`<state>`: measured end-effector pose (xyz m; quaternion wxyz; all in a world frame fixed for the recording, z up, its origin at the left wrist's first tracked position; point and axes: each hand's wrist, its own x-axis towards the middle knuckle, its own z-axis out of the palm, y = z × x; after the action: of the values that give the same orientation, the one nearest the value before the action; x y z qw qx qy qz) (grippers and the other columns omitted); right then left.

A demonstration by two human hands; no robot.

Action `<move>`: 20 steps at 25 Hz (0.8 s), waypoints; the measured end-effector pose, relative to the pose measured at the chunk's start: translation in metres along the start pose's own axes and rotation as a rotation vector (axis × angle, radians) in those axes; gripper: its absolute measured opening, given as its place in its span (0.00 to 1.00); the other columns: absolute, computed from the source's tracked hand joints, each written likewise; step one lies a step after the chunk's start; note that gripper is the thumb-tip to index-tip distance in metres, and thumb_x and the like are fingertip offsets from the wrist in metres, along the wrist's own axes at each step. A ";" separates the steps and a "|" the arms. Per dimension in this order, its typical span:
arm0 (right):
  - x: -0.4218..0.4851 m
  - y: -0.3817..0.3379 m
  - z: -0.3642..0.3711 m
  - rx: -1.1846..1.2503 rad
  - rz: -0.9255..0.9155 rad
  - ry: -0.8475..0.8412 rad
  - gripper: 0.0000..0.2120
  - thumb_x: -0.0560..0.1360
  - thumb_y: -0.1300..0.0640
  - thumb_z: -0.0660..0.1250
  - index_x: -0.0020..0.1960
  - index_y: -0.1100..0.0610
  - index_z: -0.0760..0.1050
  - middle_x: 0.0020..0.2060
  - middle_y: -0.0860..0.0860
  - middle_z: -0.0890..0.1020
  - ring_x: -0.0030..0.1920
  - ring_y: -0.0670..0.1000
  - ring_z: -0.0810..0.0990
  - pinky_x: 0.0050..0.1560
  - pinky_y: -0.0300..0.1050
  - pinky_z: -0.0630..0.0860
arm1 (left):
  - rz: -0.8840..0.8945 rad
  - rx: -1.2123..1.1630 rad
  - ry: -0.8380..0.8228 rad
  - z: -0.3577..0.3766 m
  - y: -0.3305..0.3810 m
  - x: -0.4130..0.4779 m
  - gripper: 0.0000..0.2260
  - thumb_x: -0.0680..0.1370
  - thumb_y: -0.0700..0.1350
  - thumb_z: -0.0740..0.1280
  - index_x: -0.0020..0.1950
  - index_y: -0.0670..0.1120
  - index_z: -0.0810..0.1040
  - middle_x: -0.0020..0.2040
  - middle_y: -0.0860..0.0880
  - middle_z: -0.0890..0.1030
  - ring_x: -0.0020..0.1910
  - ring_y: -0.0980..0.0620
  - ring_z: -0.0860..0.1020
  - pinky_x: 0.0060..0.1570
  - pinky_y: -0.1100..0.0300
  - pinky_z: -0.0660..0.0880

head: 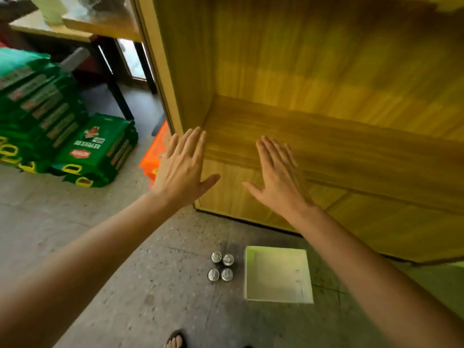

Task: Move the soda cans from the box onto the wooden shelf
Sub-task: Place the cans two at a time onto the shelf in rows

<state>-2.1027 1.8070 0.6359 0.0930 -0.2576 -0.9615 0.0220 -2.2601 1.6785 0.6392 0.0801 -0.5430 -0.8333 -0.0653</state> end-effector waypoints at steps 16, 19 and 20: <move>-0.110 0.004 0.514 0.134 0.115 -0.235 0.40 0.72 0.39 0.61 0.74 0.59 0.50 0.75 0.55 0.55 0.74 0.54 0.57 0.72 0.49 0.56 | 0.038 -0.163 -0.163 0.521 -0.025 -0.142 0.39 0.73 0.61 0.61 0.75 0.41 0.50 0.76 0.42 0.56 0.75 0.45 0.54 0.74 0.49 0.48; -0.131 0.003 0.568 0.163 0.166 -0.296 0.39 0.71 0.39 0.62 0.74 0.56 0.52 0.75 0.52 0.57 0.72 0.54 0.63 0.65 0.51 0.68 | 0.024 -0.247 -0.232 0.578 -0.018 -0.167 0.40 0.73 0.62 0.61 0.75 0.42 0.49 0.76 0.44 0.55 0.75 0.46 0.53 0.74 0.50 0.47; -0.138 0.001 0.582 0.173 0.178 -0.322 0.39 0.71 0.39 0.63 0.74 0.56 0.52 0.75 0.51 0.58 0.72 0.54 0.63 0.65 0.51 0.67 | -0.016 -0.312 -0.270 0.591 -0.015 -0.173 0.40 0.72 0.62 0.62 0.75 0.43 0.50 0.76 0.44 0.56 0.75 0.46 0.54 0.73 0.50 0.48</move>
<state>-2.0958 1.7424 0.0416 -0.0425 -0.3258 -0.9319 0.1535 -2.2417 1.6334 0.0248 -0.1177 -0.5462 -0.8204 -0.1210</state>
